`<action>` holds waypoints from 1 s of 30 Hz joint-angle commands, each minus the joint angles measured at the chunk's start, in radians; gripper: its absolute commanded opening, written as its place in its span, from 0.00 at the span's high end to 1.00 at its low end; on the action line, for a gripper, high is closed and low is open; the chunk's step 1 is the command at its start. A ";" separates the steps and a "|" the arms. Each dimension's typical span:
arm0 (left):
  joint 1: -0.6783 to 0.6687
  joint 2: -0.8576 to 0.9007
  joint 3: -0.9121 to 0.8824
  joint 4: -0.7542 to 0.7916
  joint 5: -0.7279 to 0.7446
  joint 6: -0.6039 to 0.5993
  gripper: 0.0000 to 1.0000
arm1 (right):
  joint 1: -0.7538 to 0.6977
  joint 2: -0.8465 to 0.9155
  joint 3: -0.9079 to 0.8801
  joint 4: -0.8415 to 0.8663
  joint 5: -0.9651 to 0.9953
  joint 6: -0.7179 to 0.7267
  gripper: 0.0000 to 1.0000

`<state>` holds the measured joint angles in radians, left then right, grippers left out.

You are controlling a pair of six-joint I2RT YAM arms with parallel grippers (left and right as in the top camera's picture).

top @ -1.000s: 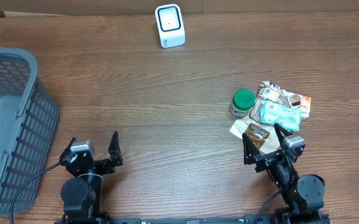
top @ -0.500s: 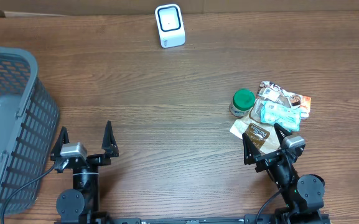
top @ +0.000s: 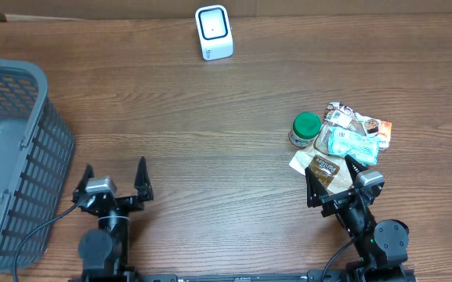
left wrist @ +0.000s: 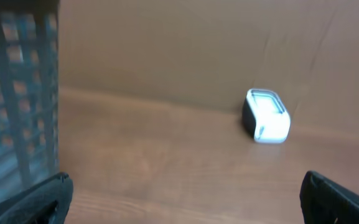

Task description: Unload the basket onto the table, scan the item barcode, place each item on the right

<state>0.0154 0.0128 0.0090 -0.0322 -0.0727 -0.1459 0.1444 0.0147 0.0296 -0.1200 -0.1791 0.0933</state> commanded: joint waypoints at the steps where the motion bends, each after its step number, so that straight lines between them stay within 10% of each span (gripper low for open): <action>1: 0.009 -0.010 -0.004 -0.029 -0.005 0.011 0.00 | -0.004 -0.012 0.001 0.006 -0.002 -0.004 0.00; 30: 0.010 -0.008 -0.004 -0.039 -0.005 0.011 0.01 | -0.004 -0.012 0.001 0.006 -0.002 -0.004 0.00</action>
